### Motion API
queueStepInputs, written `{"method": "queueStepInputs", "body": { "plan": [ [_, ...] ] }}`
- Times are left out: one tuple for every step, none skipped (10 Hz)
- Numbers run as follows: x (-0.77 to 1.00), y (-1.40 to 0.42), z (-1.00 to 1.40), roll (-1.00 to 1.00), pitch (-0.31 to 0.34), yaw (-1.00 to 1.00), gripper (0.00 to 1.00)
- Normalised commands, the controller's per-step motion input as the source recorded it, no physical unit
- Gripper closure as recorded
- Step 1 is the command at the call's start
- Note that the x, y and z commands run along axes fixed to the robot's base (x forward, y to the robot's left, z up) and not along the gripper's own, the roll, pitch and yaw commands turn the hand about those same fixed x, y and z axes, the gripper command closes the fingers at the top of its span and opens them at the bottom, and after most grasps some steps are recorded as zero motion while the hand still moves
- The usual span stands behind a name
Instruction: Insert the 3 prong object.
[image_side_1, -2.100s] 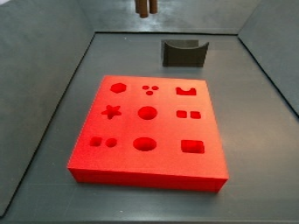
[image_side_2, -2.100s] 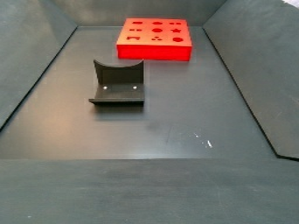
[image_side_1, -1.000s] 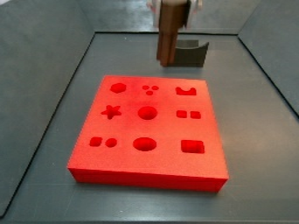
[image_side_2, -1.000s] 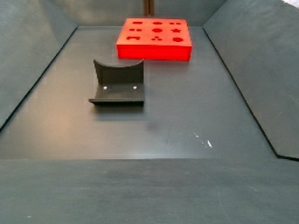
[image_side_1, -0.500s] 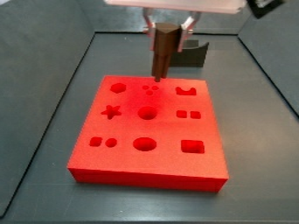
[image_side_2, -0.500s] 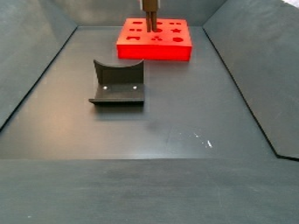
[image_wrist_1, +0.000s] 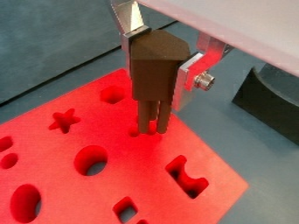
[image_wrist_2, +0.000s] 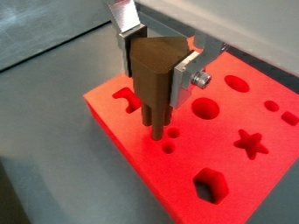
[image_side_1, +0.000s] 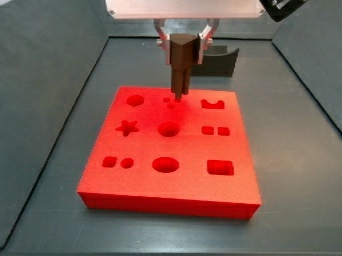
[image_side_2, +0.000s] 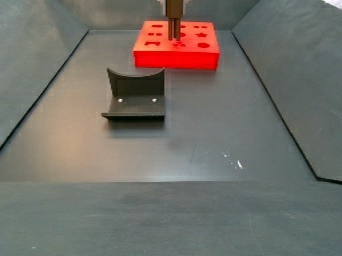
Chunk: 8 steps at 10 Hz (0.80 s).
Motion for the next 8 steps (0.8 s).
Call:
{"method": "queueStepInputs", "body": {
  "plan": [
    [-0.06,-0.17,-0.09,0.17,-0.101,0.11,1.00],
    [0.00,-0.12,-0.09,0.19,-0.007,0.10,1.00],
    [0.00,0.00,-0.13,0.12,-0.024,0.20,1.00],
    [0.00,0.05,-0.19,0.03,-0.074,0.42,1.00],
    [0.00,0.05,-0.09,0.00,-0.087,0.58,1.00],
    [-0.04,0.00,0.00,0.00,-0.077,0.63,1.00],
    [-0.05,0.00,0.16,0.00,-0.077,0.61,1.00],
    [-0.05,0.00,0.08,0.00,-0.069,0.47,1.00]
  ]
}}
